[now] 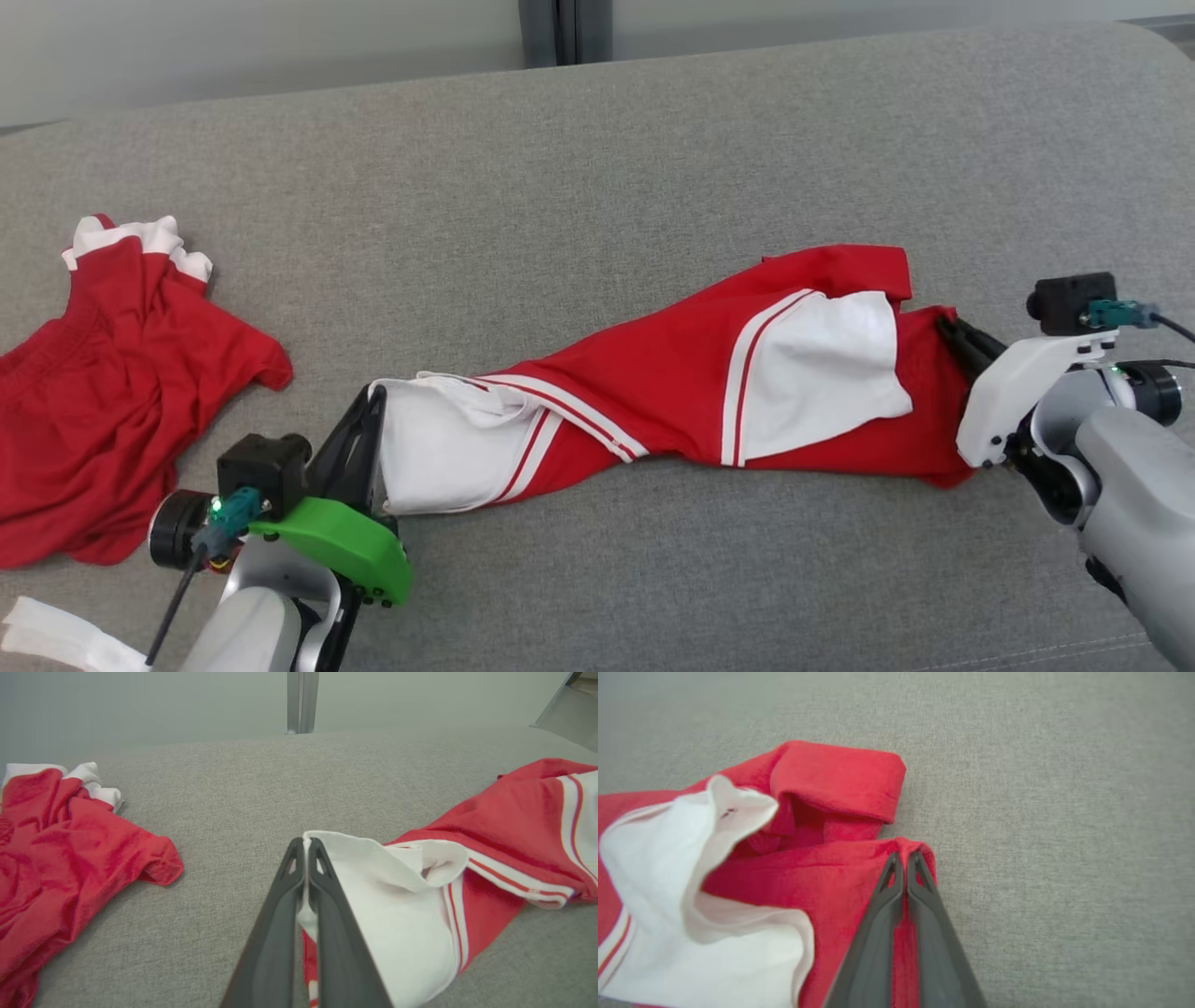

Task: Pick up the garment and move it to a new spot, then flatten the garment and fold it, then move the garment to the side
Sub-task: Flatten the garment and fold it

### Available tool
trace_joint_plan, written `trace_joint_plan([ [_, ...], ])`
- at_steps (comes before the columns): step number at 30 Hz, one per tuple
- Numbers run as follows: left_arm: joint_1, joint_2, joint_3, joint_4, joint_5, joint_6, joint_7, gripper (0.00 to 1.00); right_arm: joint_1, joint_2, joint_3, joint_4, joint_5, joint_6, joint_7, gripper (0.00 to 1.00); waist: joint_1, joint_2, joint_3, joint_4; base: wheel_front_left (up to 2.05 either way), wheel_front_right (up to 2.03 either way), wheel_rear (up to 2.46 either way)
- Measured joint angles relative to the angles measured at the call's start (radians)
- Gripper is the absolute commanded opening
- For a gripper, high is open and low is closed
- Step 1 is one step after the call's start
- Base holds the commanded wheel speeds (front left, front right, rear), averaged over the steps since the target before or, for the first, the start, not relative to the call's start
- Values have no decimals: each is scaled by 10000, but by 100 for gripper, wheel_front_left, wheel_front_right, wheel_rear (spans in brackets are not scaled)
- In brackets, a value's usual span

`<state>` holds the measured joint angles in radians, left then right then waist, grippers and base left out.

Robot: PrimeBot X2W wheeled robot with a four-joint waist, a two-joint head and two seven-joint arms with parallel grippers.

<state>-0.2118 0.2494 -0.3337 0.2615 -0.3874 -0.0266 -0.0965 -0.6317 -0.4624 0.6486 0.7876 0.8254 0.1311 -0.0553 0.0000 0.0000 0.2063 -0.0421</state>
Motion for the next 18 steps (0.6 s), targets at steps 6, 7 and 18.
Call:
trace_joint_plan([
  [6,6,491,439,-1756,-815,-399,401,0,-250,-1185,265,-1112,548,2,-537,0,0,0,-422,-89,0,0,0],
  [7,-2,606,533,-2090,-968,-443,541,0,-319,-1404,270,-1327,598,2,-570,0,0,0,-493,-107,0,0,0],
  [18,-1937,1569,1189,-5570,-2702,-803,2366,0,-1447,-3415,-472,-4222,941,2,-863,0,0,0,-1267,-446,0,0,0],
])
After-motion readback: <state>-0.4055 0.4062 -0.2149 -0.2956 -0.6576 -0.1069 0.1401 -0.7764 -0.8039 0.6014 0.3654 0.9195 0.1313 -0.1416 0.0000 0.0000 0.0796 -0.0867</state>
